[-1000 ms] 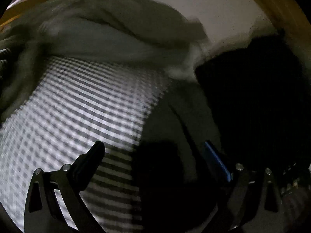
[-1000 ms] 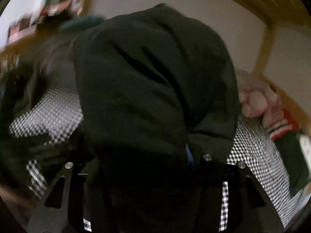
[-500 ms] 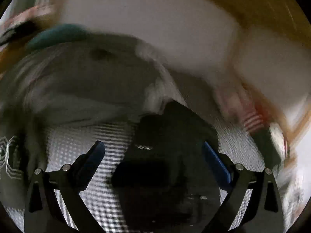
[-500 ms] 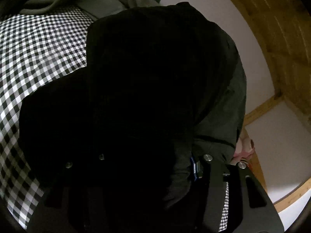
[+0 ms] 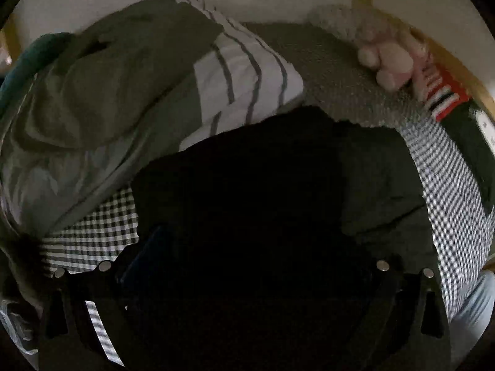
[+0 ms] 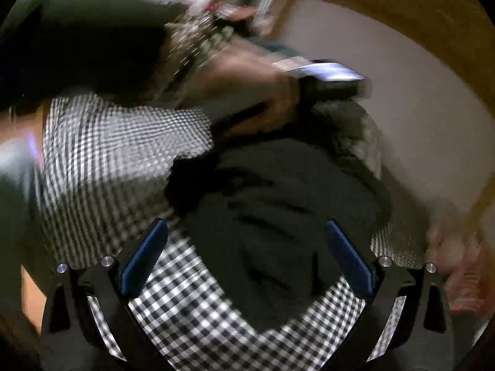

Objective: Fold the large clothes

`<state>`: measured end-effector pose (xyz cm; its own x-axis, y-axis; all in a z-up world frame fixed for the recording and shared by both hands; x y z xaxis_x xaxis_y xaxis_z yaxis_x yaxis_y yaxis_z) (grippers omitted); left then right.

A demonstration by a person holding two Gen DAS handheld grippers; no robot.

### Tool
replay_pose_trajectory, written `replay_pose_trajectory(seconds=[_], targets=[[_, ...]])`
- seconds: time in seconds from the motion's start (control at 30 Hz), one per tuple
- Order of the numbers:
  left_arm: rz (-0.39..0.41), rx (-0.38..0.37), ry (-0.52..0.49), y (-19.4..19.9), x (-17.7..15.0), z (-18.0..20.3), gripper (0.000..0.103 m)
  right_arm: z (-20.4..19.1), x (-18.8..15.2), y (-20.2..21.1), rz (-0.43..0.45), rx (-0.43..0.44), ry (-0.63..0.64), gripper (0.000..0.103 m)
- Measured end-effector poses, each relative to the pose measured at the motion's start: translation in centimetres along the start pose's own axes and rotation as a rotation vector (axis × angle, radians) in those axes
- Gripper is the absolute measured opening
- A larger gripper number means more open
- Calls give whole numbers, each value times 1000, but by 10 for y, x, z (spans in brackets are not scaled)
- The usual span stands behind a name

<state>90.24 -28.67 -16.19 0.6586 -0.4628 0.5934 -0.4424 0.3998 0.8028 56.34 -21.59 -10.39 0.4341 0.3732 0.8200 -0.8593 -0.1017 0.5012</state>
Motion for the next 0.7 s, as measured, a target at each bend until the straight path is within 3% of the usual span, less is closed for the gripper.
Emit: replay_pose_trajectory(seconds=[0.07,0.13,0.2,0.23,0.27,0.3,0.37,0.47,0.5,0.53,0.6,0.67,0.7], targets=[[71,10,4,1,-10,0,99,66,8,-2,25,-22,-246,99],[125,31,1,9,-11,1,99,152,4,-25,34,-22,-608,100],[159,60,-12,13,-15,4,99,196,-15,-78,-124,46,-826,99],[163,64,-13,12,-13,3,99,203,-24,-119,-273,107,-849,98],[162,63,-8,10,-14,2,99,204,-26,-138,-330,120,-836,95],[157,64,-9,12,-15,1,99,206,-28,-169,-395,77,-777,85],[141,86,-16,14,-17,1,99,212,-21,-197,-405,69,-776,85],[166,118,-25,16,-23,-1,99,229,-12,-232,-447,127,-911,85],[171,115,-29,17,-26,0,99,239,-23,-248,-482,104,-1025,79],[177,113,-41,19,-29,2,99,245,-30,-258,-518,66,-1091,64],[214,143,-58,21,-34,6,99,258,-59,-292,-636,30,-1166,67],[233,148,-42,20,-38,3,99,248,-74,-314,-690,59,-1110,71],[228,138,-22,17,-38,-1,99,245,-75,-319,-676,85,-1102,72]])
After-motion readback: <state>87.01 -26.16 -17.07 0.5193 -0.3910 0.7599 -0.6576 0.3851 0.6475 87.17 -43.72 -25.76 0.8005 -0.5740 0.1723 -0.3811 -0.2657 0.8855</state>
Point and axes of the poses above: each gripper's, at about its wrist camera, not at the fingertips, and y roughly against the way its jaws point, z to its right, x to its top, the point moved 7 cm from there along -y, roughly the way its jaws point, and after that the axes turned 6 degrees about -x, right-handed, at the moved point
